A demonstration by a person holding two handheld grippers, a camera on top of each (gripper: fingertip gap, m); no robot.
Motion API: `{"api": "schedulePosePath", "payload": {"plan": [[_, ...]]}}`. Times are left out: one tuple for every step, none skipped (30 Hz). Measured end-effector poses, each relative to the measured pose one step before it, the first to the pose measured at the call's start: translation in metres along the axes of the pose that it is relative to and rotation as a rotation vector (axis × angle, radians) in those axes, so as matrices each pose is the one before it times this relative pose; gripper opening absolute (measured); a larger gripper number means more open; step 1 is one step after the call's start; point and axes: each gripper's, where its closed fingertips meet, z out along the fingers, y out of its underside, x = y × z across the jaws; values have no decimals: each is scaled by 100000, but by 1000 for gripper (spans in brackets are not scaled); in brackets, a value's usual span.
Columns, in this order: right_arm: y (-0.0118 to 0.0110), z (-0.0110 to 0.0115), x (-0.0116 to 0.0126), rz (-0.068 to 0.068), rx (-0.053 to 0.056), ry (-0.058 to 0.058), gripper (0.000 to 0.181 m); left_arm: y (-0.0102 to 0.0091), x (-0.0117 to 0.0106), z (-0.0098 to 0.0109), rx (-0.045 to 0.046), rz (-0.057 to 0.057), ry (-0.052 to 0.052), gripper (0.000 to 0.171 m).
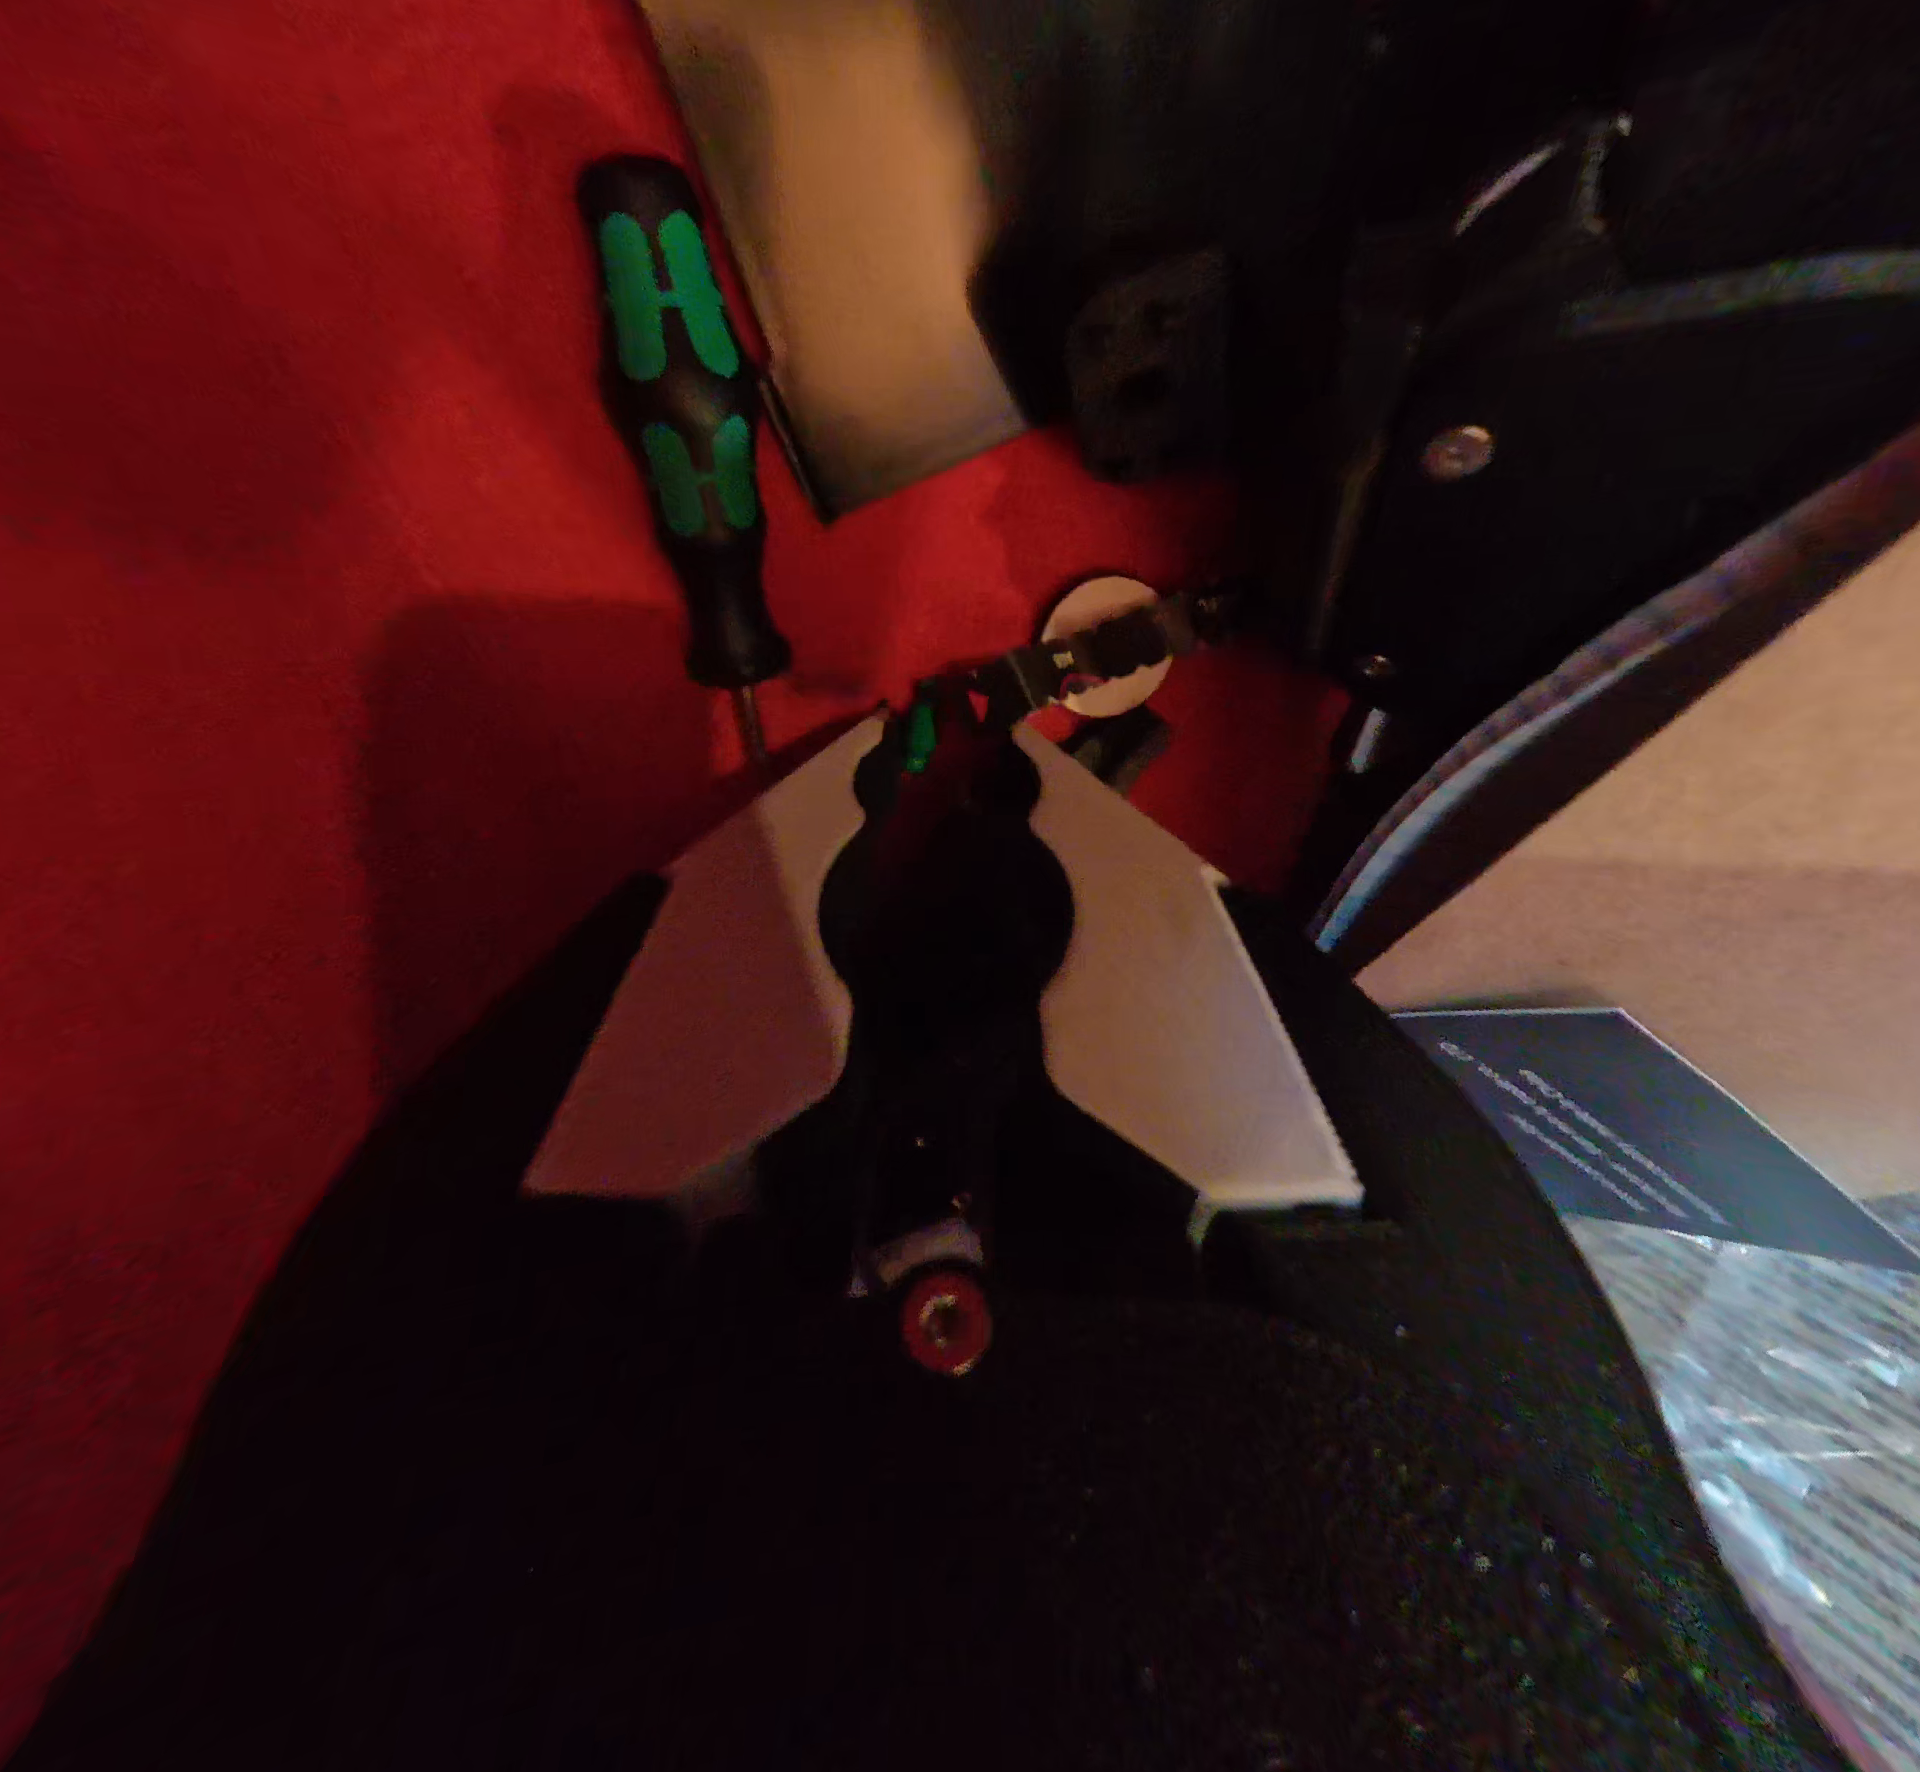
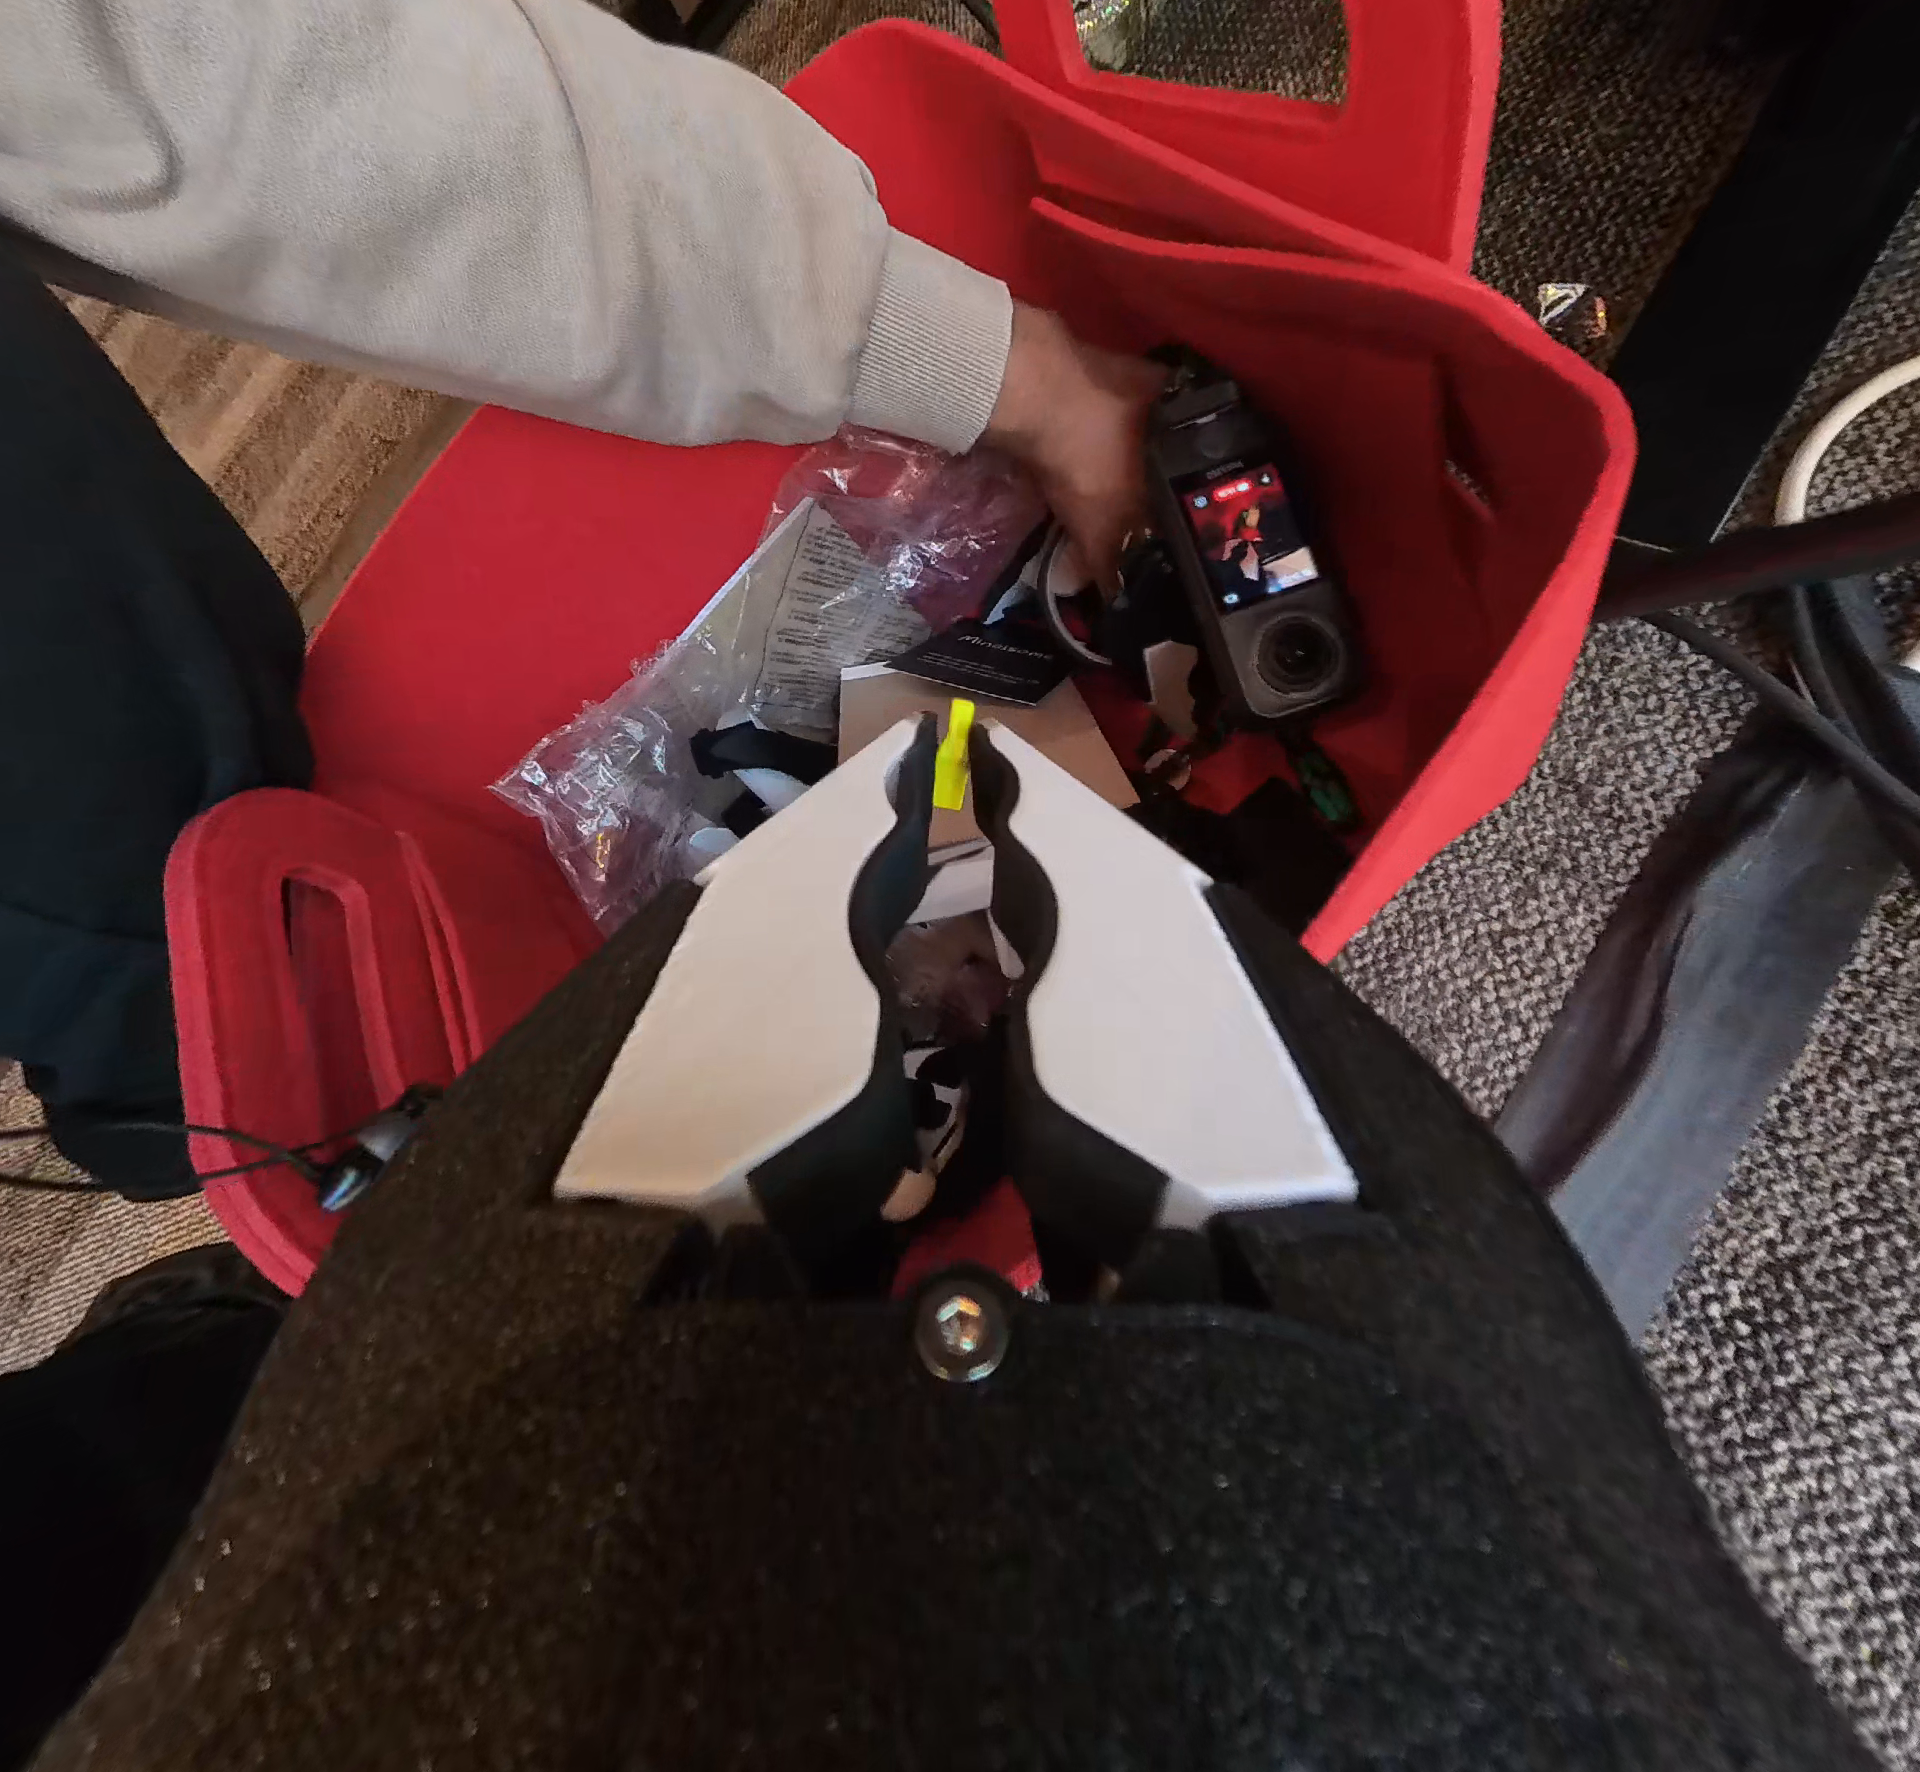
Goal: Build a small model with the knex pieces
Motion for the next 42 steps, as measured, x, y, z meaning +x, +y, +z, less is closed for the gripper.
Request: {"api": "schedulePosePath", "payload": {"plan": [[-144, 83, -102, -624, -65, -278, 5, -50, -194, 23, 235, -1628, -467, 13], [-162, 59, -109, -721, -25, -277, 5, -41, -273, 6, 253, -1253, -959, 9], [-168, 47, -117, -687, -11, -337, 5, -79, -115, 6, 16, -1114, -31, 6], [-203, 15, -121, -682, 79, -327, 5, 23, -24, -33, -610, -80, -275, 5], [-303, -57, -125, -838, 296, -253, 5, -6, -13, -44, -450, 1365, -1615, 5], [-478, -161, -154, -1068, 737, -199, 5, -49, -60, -105, 40, 121, -2323, 5], [-764, -269, -167, -1319, 1341, 101, 5, -228, 118, -343, 2255, -2642, -1199, 6], [-1026, -378, -143, -1536, 1740, 545, 5, -351, 163, -825, 3515, -3966, -1006, 5], [-1251, -459, -133, -1559, 2039, 915, 5, -582, 137, -1376, 5102, -5082, -1560, 5], [-1420, -521, -182, -1464, 2400, 1083, 5, -1047, 388, -2167, 7402, -7548, -781, 6], [-1574, -582, -248, -1574, 2691, 1276, 5, -1447, 478, -2796, 9534, -8718, -1741, 6], [-1755, -618, -311, -1679, 3070, 1549, 5, -1775, 577, -3281, 11194, -9197, -2429, 5], [-1936, -664, -399, -1330, 3084, 1455, 5, -1988, 1014, -3551, 11077, -9567, -899, 6], [-2180, -692, -465, -1097, 3063, 1442, 5, -2313, 1409, -3781, 11300, -8556, 18, 6], [-2478, -740, -491, -1291, 3107, 1763, 5, -2688, 1530, -3952, 11870, -6694, -1849, 6], [-2880, -801, -596, -1620, 3463, 1596, 5, -2890, 1883, -3923, 10320, -6259, -668, 6], [-3273, -832, -713, -1253, 3586, 964, 4, -3110, 1884, -3918, 8851, -4166, -2531, 6], [-3627, -811, -772, -906, 3687, 495, 5, -3336, 1692, -3849, 7904, -2203, -4925, 6], [-3843, -752, -838, -692, 3335, 27, 4, -3627, 1692, -3839, 6718, -1635, -4361, 6], [-3963, -668, -861, -818, 2730, -241, 5, -3882, 1458, -3693, 6321, -1092, -5171, 6], [-4022, -594, -834, -1036, 2274, -335, 4, -4167, 1180, -3607, 5775, -857, -5550, 6], [-4019, -512, -756, -882, 1840, -391, 5, -4336, 780, -3402, 5493, 128, -6794, 6], [-3934, -421, -704, -893, 1294, -499, 5, -4437, 535, -3151, 4983, 100, -6228, 6], [-3813, -351, -544, -598, 641, 72, 4, -4605, 181, -2921, 4487, -368, -6198, 6], [-3796, -332, -447, 39, 650, 395, 5, -4563, 62, -2533, 4792, 261, -5529, 6], [-3751, -338, -427, 378, 599, 331, 5, -4460, -175, -2134, 3504, 725, -5350, 6], [-3672, -370, -305, 156, 529, 1165, 5, -4452, -248, -1716, 2322, 1568, -4323, 6], [-3468, -416, -218, 125, 332, 1468, 5, -4082, -481, -1422, 1989, 1645, -4424, 6], [-3163, -434, -243, 389, 207, 714, 4, -3894, -459, -1157, 2936, 1577, -3397, 6], [-2741, -450, -183, 764, 92, 379, 4, -3360, -394, -853, 1769, 668, -2284, 6], [-2273, -510, -77, 671, -51, 478, 4, -2796, -188, -486, 669, 457, -1652, 6], [-1873, -631, 71, 302, -58, 731, 4, -2504, 104, -131, 1223, 1254, -755, 5], [-1498, -762, 159, 271, -191, 592, 4, -2113, 300, -183, 767, 1648, -907, 5], [-1151, -915, 140, 333, -218, -220, 4, -1728, 606, 38, 115, 1103, 342, 6], [-874, -1090, 218, 132, 206, -206, 4, -1236, 818, 249, -343, -214, 398, 6], [-600, -1269, 414, -342, 804, 620, 4, -1451, 1215, 493, 188, -1026, -16, 6], [-170, -1367, 524, -398, 344, 372, 4, -801, 1385, 359, 277, -549, 387, 6], [229, -1463, 678, -120, -248, 531, 4, -335, 1548, 549, -789, 266, 122, 6], [418, -1617, 857, 56, 86, 938, 4, -72, 1637, 616, -1119, 512, -573, 6], [512, -1812, 904, 627, 130, 527, 4, 184, 2081, 717, -879, -34, 656, 6], [521, -2027, 946, 1336, 138, -29, 4, 220, 2326, 1089, -977, -857, 513, 6], [405, -2287, 973, 1502, 515, -508, 4, 161, 2082, 688, -729, -1073, -548, 6]]}}
